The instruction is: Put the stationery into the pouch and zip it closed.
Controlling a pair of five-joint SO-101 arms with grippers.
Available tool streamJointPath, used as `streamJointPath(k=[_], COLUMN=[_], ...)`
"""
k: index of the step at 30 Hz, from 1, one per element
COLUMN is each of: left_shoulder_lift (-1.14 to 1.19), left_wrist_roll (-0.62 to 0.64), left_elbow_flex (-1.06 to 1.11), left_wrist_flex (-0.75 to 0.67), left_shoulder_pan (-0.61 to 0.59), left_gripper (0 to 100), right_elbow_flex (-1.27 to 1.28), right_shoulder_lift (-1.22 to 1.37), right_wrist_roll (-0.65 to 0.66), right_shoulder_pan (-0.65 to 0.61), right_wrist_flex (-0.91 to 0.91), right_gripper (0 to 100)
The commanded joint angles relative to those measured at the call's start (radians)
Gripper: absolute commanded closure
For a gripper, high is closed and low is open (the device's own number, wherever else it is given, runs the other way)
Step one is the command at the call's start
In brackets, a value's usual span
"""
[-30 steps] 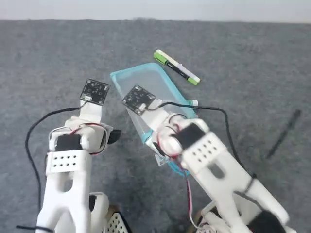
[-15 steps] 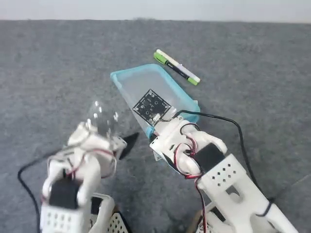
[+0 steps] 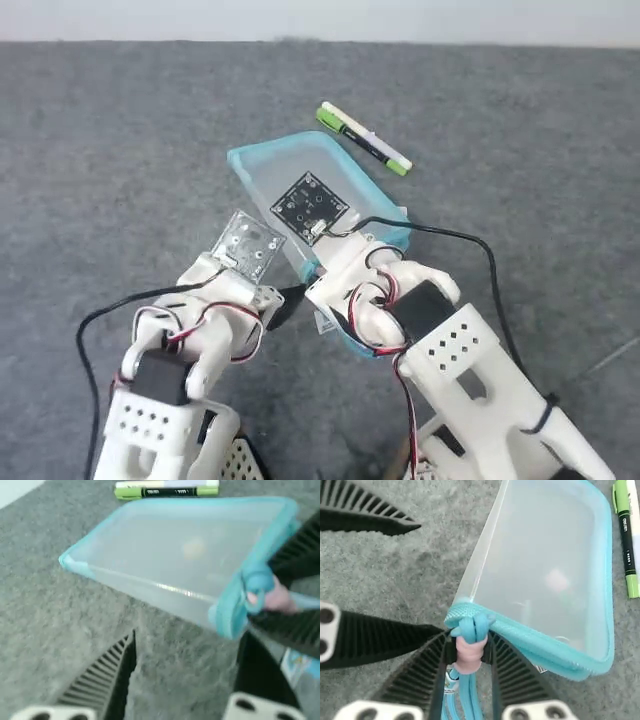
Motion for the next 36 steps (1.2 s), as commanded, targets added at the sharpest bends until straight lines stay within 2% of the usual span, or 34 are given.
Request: streamJointPath(k=[1,8,13,19,27,36], left_shoulder_lift=[0.031,0.032,0.031,0.032,0.032,0.026], left_wrist_roll=[0.017,0.021,0.083,0.120,0.153,0.155], left_elbow_flex=[-0.012,0.047,0.047,0.039,0.038,0.038], left_wrist_flex=[-0.049,-0.153,-0.172,-0.216,-0.216,-0.216], left_shoulder_pan=[0.000,-0.008,-0.012,-0.153,-0.153,-0.161], left_gripper=[69,69,69,69,69,69], right_elbow_flex=[-0.074,-0.072,-0.071,-0.025,0.092,0.201], right_shoulder_lift=[-0.001,-0.002,-0.001,-0.001,0.001,-0.010], right_wrist_roll=[-0.015,-0.017,-0.011,0.037,0.075,0.115], right_shoulder_pan=[0.005,-0.056,-0.058,-0.053,-0.051,0.056], right_wrist_flex=[0.004,0.027,0.051,0.051,0.035,-0.005], right_gripper=[99.3,99.3,99.3,99.3,99.3,99.3])
